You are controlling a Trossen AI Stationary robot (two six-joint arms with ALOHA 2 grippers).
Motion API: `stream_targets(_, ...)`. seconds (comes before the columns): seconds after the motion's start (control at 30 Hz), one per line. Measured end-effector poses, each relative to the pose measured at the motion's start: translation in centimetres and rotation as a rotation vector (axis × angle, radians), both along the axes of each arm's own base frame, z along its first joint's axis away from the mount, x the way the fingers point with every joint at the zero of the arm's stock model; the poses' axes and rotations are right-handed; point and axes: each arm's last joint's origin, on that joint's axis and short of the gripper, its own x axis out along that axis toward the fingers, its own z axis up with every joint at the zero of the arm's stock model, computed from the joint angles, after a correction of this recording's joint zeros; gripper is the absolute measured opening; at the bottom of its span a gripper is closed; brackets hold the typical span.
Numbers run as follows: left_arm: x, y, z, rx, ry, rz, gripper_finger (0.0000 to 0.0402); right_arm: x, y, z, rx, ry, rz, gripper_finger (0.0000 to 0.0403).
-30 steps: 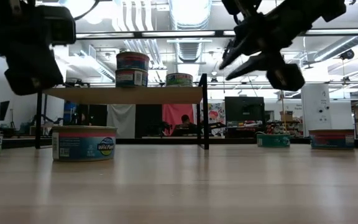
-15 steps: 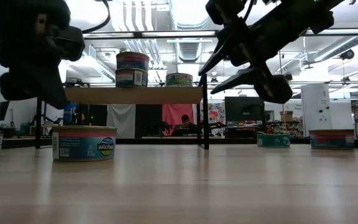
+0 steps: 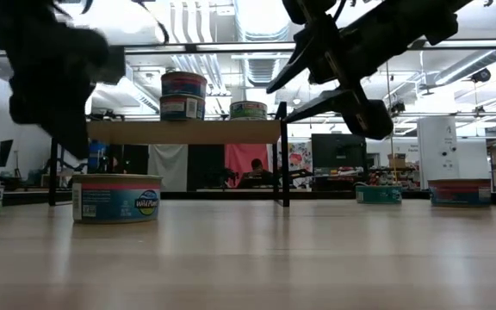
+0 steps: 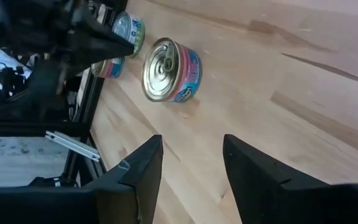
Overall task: Stack canned seafood by type on shelf
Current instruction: Move the blue and pink tuna can to the center of the table, then put the blue and pink tuna can on the shelf
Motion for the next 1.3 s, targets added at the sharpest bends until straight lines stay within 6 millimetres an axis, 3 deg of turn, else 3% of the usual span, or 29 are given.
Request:
stream_targets(0.13,-0.1,0.0,-1.6,-0.018,0.007,-0.008,0.0,0.0,0.0,0.0,-0.006,0.002,0.003,0.0142)
stream_targets(0.37,0.9,-0.4,-2.3,-0.047,-0.102,-0.04,0.0,0.0,0.0,-0.1,-0.016,0.004,0.009,0.0116)
stream_targets(0.83,5.8,-2.5,-4.3,-0.112,-0.305,-0.136,0.0,-0.2,0.1,-0.3,0.003,0.029,-0.001,0.0087)
stream_targets(1.03,7.0,-3.1,-3.1,-0.115,-0.37,-0.289,0.0,-0.5,0.2,-0.7,-0.009,0.085,0.003,0.0118)
stream_targets(1.17,7.5,-3.6,-0.7,-0.127,-0.596,-0.466,0.0,-0.6,0.4,-0.8,-0.009,0.094,0.007,0.0149)
stream_targets(1.3,6.9,-2.2,-0.2,-0.137,-0.781,-0.429,0.0,-0.7,0.4,-0.8,-0.015,0.096,0.011,0.0173)
